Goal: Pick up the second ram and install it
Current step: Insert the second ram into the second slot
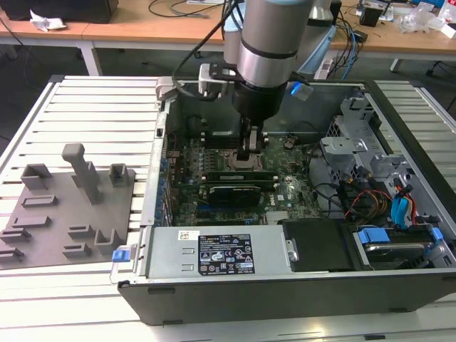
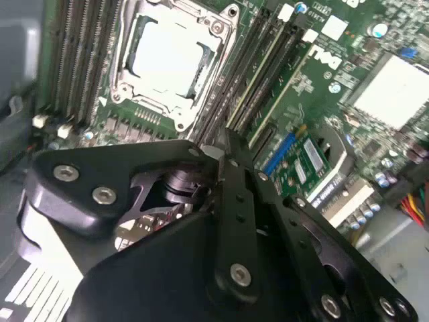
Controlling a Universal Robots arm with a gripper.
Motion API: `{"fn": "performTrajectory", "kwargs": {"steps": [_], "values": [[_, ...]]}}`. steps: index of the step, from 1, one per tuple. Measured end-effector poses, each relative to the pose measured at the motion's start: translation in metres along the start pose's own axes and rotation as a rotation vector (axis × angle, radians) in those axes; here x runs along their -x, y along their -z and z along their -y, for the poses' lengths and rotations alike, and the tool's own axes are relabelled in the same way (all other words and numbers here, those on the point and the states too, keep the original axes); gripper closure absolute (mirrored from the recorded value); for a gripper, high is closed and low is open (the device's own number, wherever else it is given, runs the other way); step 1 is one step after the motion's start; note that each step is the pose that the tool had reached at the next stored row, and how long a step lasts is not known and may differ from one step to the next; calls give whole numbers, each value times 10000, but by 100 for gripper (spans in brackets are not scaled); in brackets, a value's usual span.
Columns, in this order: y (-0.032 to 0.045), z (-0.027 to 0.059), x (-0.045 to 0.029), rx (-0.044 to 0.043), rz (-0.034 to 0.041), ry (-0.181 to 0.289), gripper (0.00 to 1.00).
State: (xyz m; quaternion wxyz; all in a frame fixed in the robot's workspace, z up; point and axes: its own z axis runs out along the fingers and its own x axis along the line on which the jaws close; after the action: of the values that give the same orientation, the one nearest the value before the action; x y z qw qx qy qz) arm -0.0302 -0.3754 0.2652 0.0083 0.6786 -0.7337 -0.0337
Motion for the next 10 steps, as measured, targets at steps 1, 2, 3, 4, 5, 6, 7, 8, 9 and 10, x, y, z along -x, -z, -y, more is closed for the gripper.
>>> {"fn": "performTrajectory", "kwargs": {"steps": [1,2,3,4,5,6,7,8,9,10], "values": [[137,-9,12,-1,-5,3,89],[162,-11,13,0,-7,4,89],[161,-11,13,-1,-4,4,89],[161,-11,13,-2,-3,5,89],[164,-11,13,-1,-7,4,89],[164,-11,13,-1,-5,4,89],[165,-11,13,-1,-6,4,89],[165,-11,13,-1,-5,4,89],[166,-11,13,-1,-6,5,89],[167,-11,13,-1,-6,5,89]]}}
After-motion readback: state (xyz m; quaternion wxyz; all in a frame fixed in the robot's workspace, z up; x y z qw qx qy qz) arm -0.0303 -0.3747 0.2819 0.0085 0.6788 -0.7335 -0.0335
